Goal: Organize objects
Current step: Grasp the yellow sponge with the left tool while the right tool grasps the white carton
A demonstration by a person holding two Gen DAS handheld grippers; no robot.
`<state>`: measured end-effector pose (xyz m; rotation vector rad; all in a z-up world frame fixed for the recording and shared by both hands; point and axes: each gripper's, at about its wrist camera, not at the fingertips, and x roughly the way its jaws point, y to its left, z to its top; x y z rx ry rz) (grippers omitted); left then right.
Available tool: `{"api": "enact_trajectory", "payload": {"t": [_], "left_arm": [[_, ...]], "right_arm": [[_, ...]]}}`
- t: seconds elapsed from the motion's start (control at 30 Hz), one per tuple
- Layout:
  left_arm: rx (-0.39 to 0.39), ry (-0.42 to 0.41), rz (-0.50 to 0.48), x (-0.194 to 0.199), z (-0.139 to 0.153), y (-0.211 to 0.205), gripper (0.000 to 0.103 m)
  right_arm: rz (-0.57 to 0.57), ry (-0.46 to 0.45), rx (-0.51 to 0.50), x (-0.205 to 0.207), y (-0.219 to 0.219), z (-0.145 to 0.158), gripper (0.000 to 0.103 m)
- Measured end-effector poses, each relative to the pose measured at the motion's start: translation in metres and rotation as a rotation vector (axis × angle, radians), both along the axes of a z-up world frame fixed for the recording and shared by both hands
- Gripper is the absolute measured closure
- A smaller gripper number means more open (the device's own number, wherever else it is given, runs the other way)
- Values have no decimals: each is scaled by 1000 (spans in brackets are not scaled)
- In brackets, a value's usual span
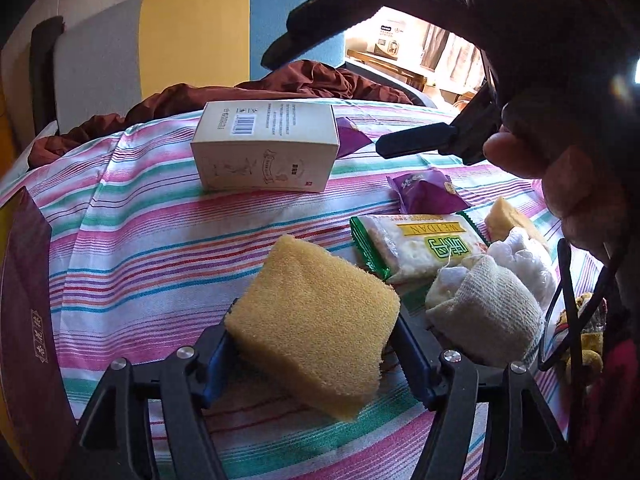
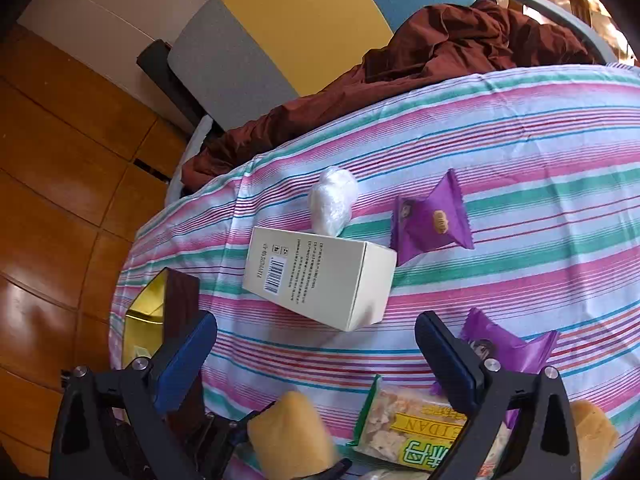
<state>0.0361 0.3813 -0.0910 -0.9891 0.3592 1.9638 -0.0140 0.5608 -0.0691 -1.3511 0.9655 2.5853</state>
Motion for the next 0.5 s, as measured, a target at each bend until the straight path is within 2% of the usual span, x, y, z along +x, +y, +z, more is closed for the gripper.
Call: {"api": "enact_trajectory", "payload": {"t": [0.13,0.23,0.5], "left_arm": [[-4,6,-3,1,-1,0,31],[-6,10,-6,0,-1,1,30],[11,-6,-5,-2,-2,-3,30]], "right_arm": [[68,26,220,-2,-16,18,1],[161,-16,388,-14,-39,17,1],[413,-124,614,-69,-64,-1,1]]}}
